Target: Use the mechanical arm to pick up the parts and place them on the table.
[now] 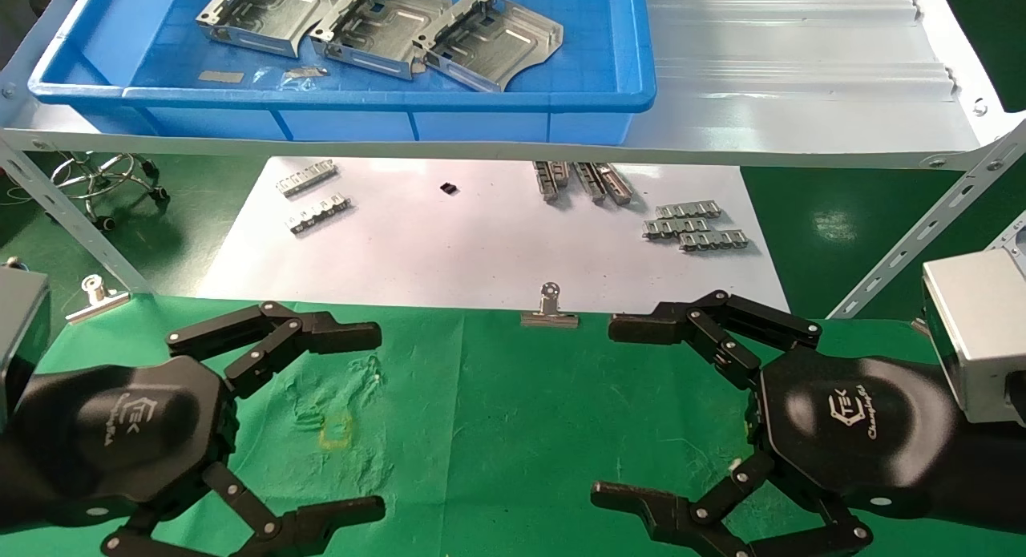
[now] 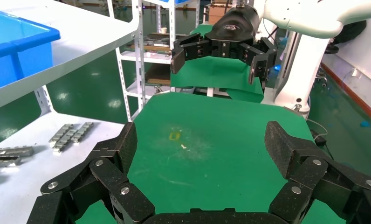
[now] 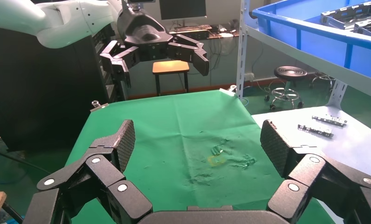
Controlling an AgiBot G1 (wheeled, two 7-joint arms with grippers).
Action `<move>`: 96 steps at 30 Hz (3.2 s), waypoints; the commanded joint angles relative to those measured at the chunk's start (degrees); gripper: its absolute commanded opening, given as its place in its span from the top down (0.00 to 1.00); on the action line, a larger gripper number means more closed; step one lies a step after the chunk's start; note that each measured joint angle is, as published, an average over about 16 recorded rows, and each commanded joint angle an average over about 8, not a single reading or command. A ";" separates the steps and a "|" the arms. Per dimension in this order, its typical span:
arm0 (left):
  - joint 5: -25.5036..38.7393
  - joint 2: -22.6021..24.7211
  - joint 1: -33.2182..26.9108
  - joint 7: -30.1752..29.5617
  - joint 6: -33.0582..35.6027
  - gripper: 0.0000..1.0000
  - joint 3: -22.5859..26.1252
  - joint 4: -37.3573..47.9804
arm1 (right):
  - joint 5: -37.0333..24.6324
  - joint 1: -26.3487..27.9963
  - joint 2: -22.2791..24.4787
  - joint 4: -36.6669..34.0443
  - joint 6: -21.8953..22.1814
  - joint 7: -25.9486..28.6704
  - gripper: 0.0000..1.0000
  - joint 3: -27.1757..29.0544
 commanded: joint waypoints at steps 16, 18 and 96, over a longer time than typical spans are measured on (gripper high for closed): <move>-0.01 -0.01 0.02 -0.01 0.01 0.00 0.00 -0.02 | 0.00 0.00 0.00 0.00 0.00 0.00 0.46 0.00; -0.01 -0.01 0.02 -0.01 0.01 0.00 0.00 -0.02 | 0.00 0.00 0.00 0.00 0.00 0.00 0.71 0.00; 33.86 27.13 -53.65 10.95 -38.16 1.00 12.66 70.90 | 0.01 0.01 0.00 -0.01 0.00 -0.01 1.00 -0.02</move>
